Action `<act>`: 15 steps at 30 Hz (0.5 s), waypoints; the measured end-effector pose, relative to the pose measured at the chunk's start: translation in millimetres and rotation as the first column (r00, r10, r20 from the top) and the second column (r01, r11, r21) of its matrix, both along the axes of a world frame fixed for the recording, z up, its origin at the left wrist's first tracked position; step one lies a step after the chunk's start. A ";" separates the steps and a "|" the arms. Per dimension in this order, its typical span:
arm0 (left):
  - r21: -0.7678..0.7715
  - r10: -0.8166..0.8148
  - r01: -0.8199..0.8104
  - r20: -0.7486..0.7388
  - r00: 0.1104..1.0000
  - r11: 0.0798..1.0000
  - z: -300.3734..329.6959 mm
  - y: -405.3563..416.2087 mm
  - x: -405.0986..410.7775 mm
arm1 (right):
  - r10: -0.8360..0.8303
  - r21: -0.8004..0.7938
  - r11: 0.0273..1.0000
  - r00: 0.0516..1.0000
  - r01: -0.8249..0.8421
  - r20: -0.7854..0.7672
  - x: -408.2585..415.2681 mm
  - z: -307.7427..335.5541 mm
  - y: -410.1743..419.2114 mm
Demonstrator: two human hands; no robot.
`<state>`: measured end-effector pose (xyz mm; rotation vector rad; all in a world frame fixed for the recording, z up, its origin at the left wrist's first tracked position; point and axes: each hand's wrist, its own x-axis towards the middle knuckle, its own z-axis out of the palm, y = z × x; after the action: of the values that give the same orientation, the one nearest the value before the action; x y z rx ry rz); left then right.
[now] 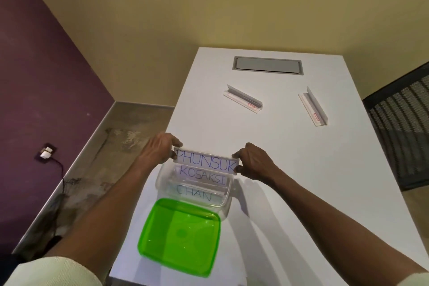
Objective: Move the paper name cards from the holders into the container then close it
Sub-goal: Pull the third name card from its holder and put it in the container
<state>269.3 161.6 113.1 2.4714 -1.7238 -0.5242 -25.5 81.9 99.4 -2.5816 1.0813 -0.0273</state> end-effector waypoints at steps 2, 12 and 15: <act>0.013 0.000 0.000 0.008 1.000 1.000 -3.6 9.1 6.8 | 0.020 0.018 1.000 1.000 -0.020 -0.004 8.1 -3.2 7.5; 0.069 -0.171 0.162 0.151 0.974 0.984 -27.8 34.5 16.2 | 0.083 0.047 0.996 0.982 -0.076 -0.169 38.0 -19.1 24.0; 0.116 -0.227 0.206 0.221 0.948 0.972 -31.6 35.0 11.7 | 0.093 0.045 0.995 0.971 -0.085 -0.221 41.6 -22.6 25.0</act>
<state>281.0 196.7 81.4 2.5063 -2.1242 -0.3472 16.2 106.9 76.8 -2.6455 1.0279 0.3073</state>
